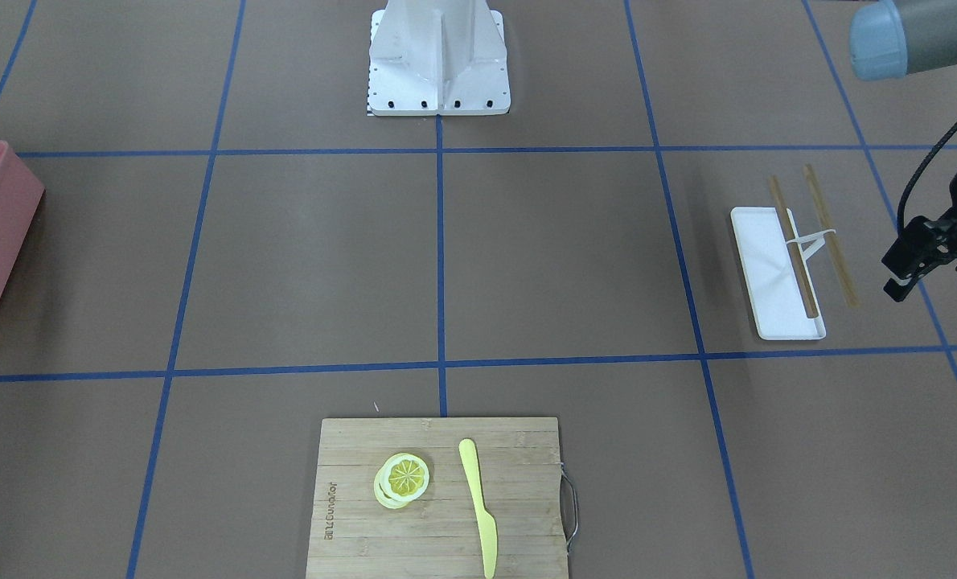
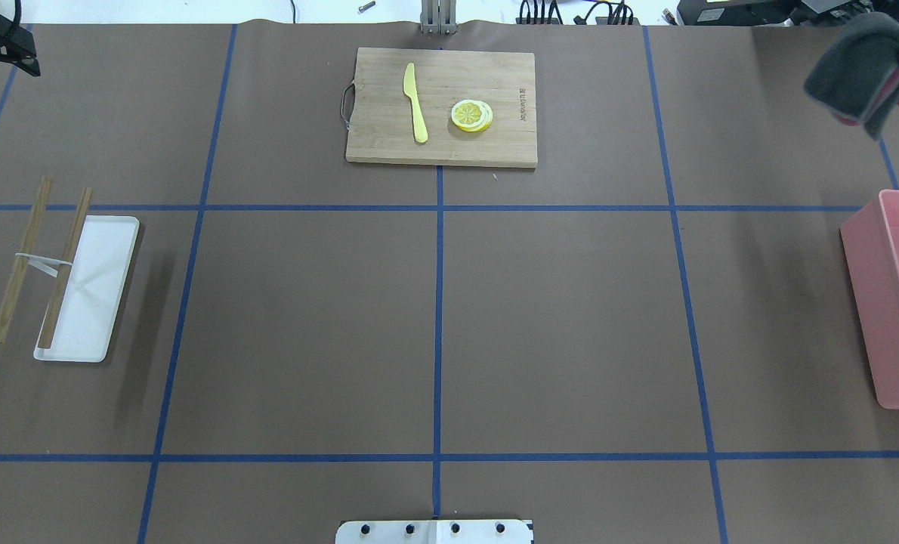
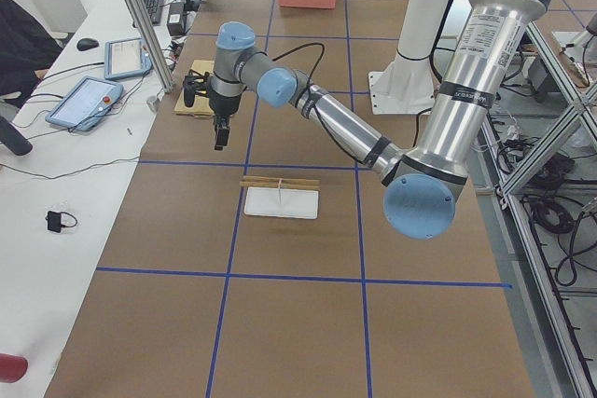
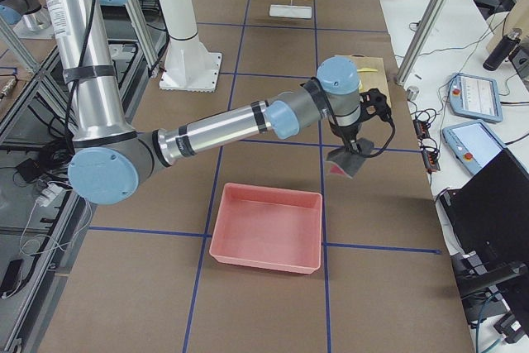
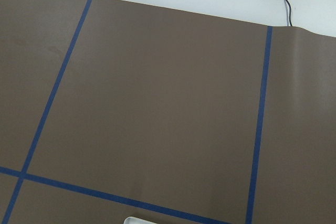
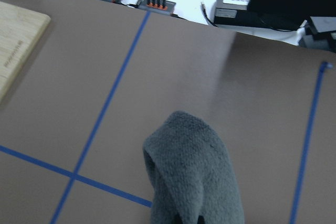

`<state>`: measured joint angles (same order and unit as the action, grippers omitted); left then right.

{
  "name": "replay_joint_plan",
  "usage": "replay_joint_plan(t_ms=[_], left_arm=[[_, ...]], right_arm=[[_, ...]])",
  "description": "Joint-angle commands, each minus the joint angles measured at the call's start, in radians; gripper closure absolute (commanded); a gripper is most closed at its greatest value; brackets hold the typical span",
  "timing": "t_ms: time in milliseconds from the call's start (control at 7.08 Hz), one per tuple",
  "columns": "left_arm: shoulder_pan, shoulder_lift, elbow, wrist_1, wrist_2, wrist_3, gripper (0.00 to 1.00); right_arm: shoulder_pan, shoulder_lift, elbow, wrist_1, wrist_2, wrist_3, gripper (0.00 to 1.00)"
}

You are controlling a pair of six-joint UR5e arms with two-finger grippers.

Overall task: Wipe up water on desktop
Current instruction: 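Lift the towel and carry it over the pink bin with the right gripper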

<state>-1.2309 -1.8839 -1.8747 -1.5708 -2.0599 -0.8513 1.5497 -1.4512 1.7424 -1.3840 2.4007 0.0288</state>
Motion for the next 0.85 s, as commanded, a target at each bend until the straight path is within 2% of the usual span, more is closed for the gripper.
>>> replay_joint_plan(t_ms=[0,141,424,565,707], left_arm=[[-0.001,0.0,-0.001,0.0,0.0,0.0,0.02],[-0.001,0.0,-0.004,0.0,0.0,-0.003,0.02],[-0.001,0.0,-0.006,0.0,0.0,-0.005,0.02],[0.001,0.0,-0.006,0.0,0.0,-0.005,0.02],[-0.001,0.0,-0.006,0.0,0.0,-0.005,0.02]], right_arm=[[0.015,-0.2,0.009,-0.033,-0.033,-0.19,1.0],[-0.032,-0.257,0.034,-0.035,-0.064,-0.199,1.0],[-0.094,-0.305,0.037,-0.035,-0.064,-0.199,1.0],[-0.118,-0.305,0.036,-0.035,-0.064,-0.199,0.78],[-0.128,-0.304,0.037,-0.03,-0.066,-0.199,0.01]])
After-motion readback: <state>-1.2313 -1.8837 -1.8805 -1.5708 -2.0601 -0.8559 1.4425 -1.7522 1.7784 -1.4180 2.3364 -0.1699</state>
